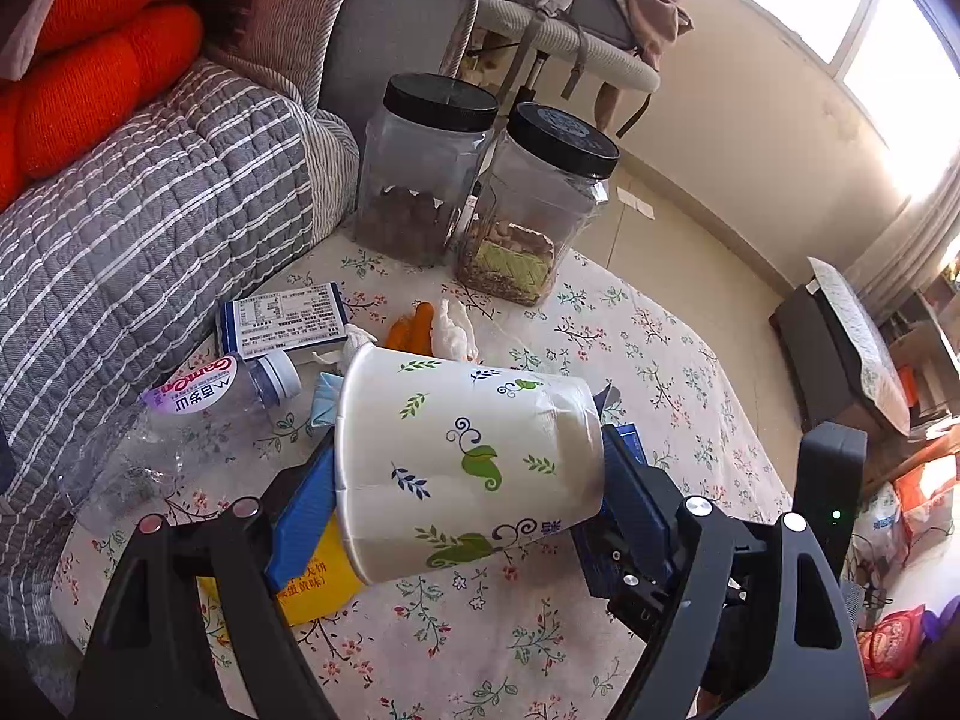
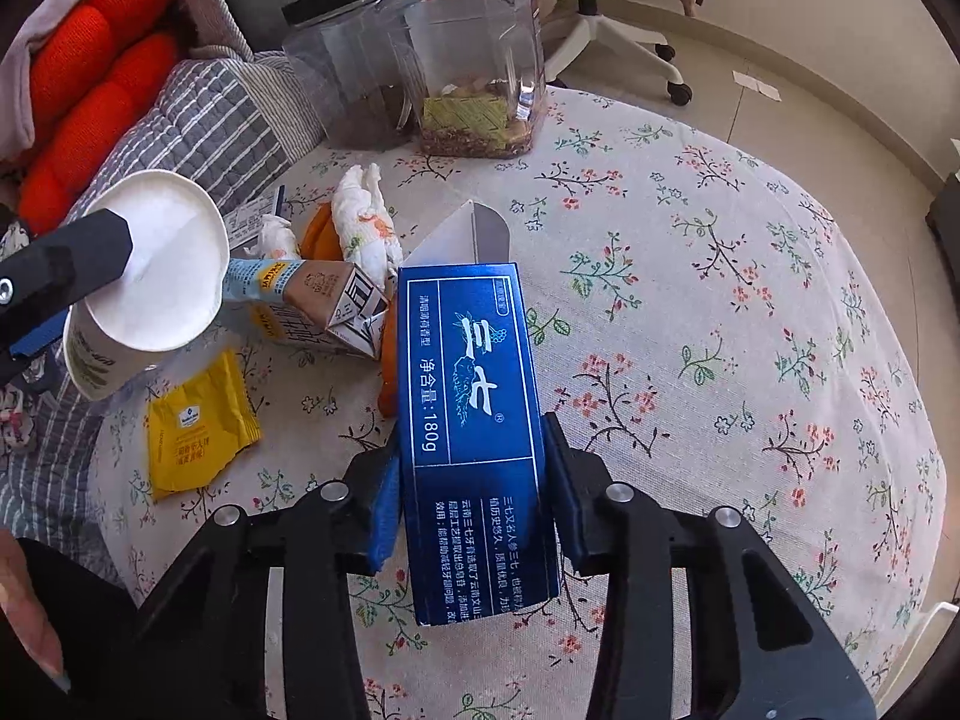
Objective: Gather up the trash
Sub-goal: 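Grasp the white paper cup with the left tool while the right tool grasps the blue box, then carry the paper cup and blue box to the white bin and release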
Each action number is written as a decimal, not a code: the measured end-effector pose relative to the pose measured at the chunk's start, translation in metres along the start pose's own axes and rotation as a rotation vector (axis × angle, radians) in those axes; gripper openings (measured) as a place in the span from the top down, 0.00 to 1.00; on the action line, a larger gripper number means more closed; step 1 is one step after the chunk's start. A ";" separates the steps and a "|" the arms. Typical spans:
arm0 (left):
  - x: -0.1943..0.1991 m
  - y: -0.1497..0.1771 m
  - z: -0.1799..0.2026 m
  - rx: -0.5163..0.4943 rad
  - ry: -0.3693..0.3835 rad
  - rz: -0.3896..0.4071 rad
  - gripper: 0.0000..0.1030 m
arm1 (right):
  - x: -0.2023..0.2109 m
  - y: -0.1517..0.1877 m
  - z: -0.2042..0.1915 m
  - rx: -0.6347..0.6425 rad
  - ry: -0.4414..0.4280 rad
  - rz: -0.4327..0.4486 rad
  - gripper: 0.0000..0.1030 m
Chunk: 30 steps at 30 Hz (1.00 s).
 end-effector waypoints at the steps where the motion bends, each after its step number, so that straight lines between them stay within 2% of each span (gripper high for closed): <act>1: 0.000 0.001 0.000 0.000 -0.001 -0.001 0.23 | 0.006 0.001 0.002 -0.012 -0.003 0.017 0.62; 10: -0.001 0.008 0.012 -0.032 0.002 0.001 0.23 | 0.055 0.008 0.020 -0.067 0.025 0.145 0.62; 22: 0.012 0.032 0.055 -0.159 0.019 0.049 0.23 | 0.114 0.036 0.050 -0.143 0.178 0.298 0.62; 30: 0.029 0.047 0.090 -0.216 0.051 0.115 0.23 | 0.155 0.062 0.080 -0.213 0.267 0.381 0.62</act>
Point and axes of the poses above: each gripper's, at about its wrist camera, not at the fingertips, and x roughly against the way its jaws point, z to its right, y to its underside, the point moved 3 cm from there along -x, roughly the way its jaws point
